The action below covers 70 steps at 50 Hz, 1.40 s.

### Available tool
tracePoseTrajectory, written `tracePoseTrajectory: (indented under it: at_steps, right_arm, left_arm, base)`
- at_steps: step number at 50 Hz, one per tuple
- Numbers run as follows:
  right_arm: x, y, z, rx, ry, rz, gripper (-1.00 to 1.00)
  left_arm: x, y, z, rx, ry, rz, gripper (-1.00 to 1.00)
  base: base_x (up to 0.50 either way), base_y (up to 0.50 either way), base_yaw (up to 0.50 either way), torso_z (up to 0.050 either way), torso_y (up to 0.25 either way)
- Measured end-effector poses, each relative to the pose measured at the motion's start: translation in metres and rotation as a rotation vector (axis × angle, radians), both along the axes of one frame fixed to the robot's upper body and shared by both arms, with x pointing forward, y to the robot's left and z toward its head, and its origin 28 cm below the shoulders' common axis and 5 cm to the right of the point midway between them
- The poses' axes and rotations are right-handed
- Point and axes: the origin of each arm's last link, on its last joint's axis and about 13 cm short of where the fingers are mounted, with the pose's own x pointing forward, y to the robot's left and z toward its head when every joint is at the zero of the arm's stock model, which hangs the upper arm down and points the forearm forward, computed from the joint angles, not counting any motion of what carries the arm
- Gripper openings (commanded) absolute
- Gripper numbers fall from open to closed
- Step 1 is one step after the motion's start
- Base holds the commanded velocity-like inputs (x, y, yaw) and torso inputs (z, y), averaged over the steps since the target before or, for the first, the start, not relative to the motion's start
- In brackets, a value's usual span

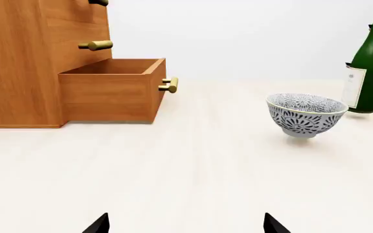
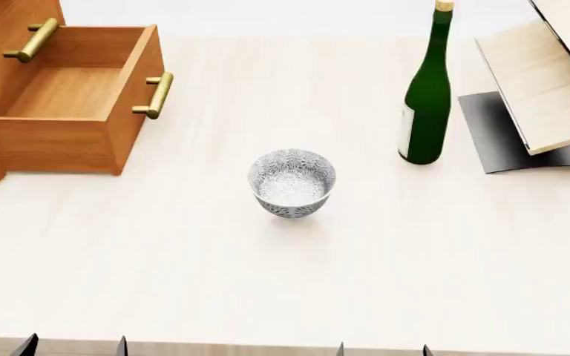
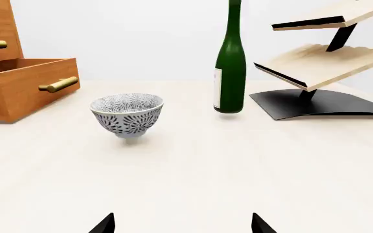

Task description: Put the bowl in the bottom drawer of the cabinet and close it.

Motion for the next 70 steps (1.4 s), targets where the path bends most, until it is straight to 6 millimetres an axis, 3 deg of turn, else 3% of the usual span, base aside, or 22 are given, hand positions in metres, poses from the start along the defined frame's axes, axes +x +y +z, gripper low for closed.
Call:
tracePoseTrajectory:
  at_steps: [21, 33, 39, 59, 70]
  right_arm:
    - [0.002, 0.000, 0.001, -0.008, 0.018, -0.010, 1.00]
    - [0.007, -0.001, 0.016, 0.038, 0.028, -0.021, 1.00]
    - [0.011, -0.003, 0.039, 0.041, 0.014, -0.015, 1.00]
    - [0.022, -0.004, 0.158, 0.050, -0.168, -0.002, 1.00]
    - [0.018, -0.006, 0.196, 0.041, -0.250, -0.003, 1.00]
  left_arm:
    - [-0.001, 0.000, 0.003, 0.003, 0.009, 0.012, 1.00]
    - [-0.026, 0.005, 0.016, 0.017, -0.006, 0.042, 1.00]
    - [-0.037, 0.007, 0.011, 0.003, -0.008, 0.065, 1.00]
    - [-0.044, 0.010, -0.005, -0.005, 0.014, 0.074, 1.00]
    - [-0.045, 0.010, -0.007, 0.000, 0.010, 0.073, 1.00]
  base:
    - [0.00, 0.00, 0.00, 0.000, 0.000]
    - [0.00, 0.00, 0.00, 0.000, 0.000]
    - [0.00, 0.00, 0.00, 0.000, 0.000]
    - [0.00, 0.00, 0.00, 0.000, 0.000]
    - [0.00, 0.00, 0.00, 0.000, 0.000]
